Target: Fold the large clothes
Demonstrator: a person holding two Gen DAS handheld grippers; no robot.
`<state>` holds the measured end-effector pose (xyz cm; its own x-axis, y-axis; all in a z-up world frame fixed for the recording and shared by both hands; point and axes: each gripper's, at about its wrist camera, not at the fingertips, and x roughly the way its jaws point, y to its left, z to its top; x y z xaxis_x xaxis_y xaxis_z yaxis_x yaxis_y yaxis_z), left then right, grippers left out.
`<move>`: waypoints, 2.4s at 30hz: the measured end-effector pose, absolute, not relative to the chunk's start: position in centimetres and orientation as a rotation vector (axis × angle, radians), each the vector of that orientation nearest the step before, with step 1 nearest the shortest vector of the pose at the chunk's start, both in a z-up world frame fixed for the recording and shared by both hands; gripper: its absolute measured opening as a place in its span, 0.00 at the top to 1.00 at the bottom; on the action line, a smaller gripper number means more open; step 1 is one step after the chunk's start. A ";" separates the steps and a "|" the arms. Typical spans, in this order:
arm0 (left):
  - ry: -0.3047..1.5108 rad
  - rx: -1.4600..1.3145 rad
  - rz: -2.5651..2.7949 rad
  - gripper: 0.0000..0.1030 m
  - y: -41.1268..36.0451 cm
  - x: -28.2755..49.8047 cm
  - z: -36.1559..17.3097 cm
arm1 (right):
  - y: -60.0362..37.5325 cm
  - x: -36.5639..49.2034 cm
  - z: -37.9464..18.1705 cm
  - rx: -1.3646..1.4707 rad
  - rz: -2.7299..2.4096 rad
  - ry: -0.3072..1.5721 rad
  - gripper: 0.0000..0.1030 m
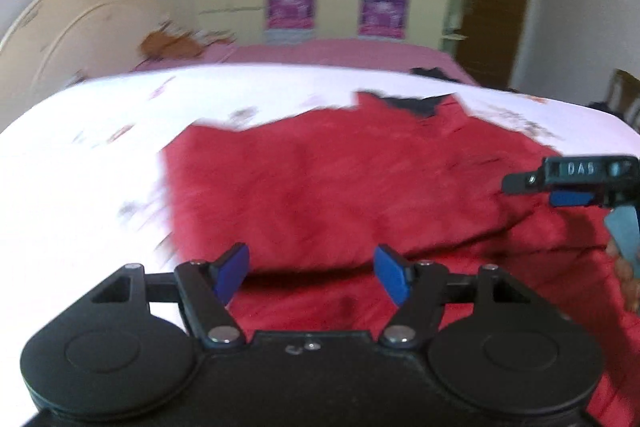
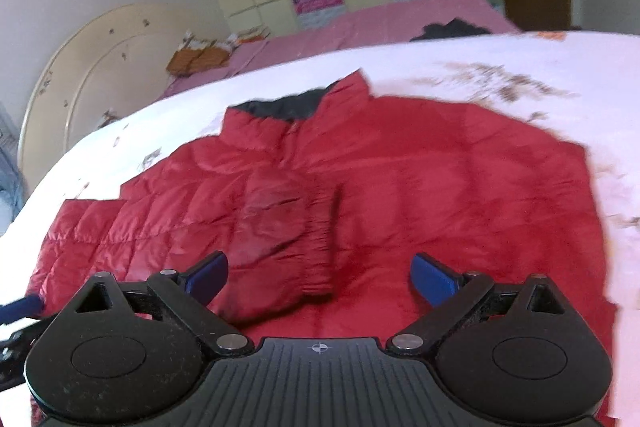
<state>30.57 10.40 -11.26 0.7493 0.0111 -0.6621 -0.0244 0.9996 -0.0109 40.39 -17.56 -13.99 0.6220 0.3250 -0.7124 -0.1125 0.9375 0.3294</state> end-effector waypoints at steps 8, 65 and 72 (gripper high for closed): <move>0.778 -0.003 0.154 0.35 13.1 30.0 -13.4 | -16.5 41.3 -13.7 0.238 0.283 0.873 0.82; 0.779 -0.080 0.027 0.87 12.6 45.4 -15.8 | -27.8 42.6 -15.7 0.101 -0.079 0.870 0.80; 0.726 -0.071 0.051 0.83 12.4 44.6 -13.8 | -28.6 42.1 -13.6 0.125 -0.120 0.795 0.61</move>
<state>44.62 12.39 -13.79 0.7465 0.0221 -0.6650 -0.0711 0.9964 -0.0467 42.06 -28.60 -13.57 0.6940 -0.0604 -0.7174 0.1546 0.9857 0.0665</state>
